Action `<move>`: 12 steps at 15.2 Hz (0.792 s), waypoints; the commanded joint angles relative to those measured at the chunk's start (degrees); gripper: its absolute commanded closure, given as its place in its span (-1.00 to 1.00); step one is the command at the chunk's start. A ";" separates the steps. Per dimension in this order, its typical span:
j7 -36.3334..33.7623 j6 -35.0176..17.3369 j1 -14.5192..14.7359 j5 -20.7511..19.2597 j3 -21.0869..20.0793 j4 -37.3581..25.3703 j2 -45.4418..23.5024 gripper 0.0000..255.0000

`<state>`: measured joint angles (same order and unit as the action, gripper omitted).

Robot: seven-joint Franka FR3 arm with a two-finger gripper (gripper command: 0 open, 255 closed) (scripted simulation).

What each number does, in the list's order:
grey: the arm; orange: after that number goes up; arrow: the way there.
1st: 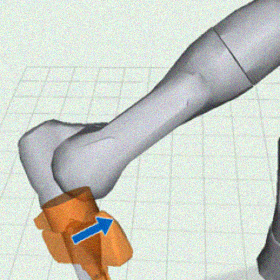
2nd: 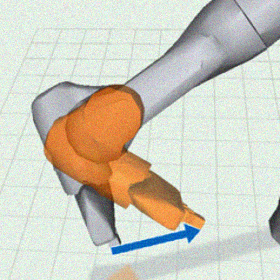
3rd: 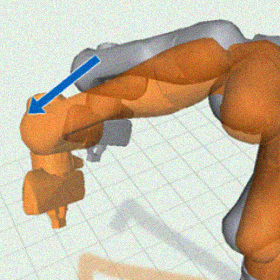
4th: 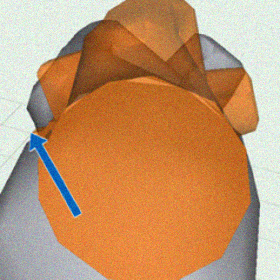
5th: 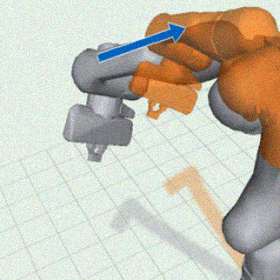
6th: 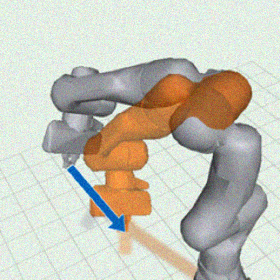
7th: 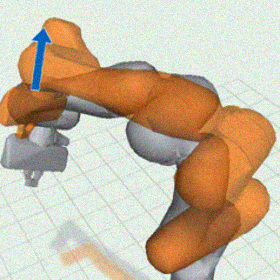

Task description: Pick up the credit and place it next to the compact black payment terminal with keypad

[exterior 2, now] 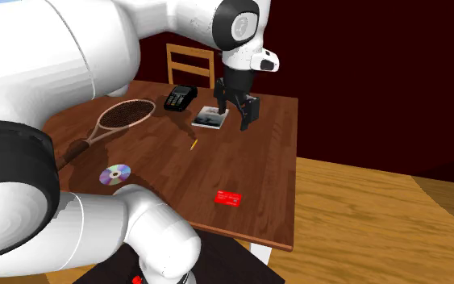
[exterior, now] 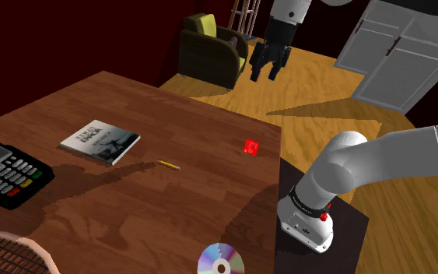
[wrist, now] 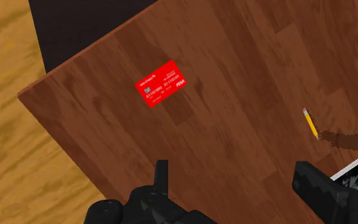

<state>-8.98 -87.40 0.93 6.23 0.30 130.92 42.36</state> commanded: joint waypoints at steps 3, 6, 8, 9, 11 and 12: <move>-3.40 -1.31 -1.59 1.33 0.45 2.46 -1.59 -1.00; -8.34 -3.46 -3.91 3.47 1.15 6.36 -3.86 -1.00; -11.52 -5.03 -5.37 4.99 1.63 9.10 -5.30 -1.00; -13.07 -5.86 -6.09 5.78 1.87 10.51 -6.01 -1.00; -16.09 -7.61 -7.47 7.43 2.36 13.41 -7.38 -1.00; -17.57 -8.53 -8.13 8.29 2.61 14.90 -8.05 -1.00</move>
<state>-24.79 -95.18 -6.53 13.56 2.71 144.47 34.96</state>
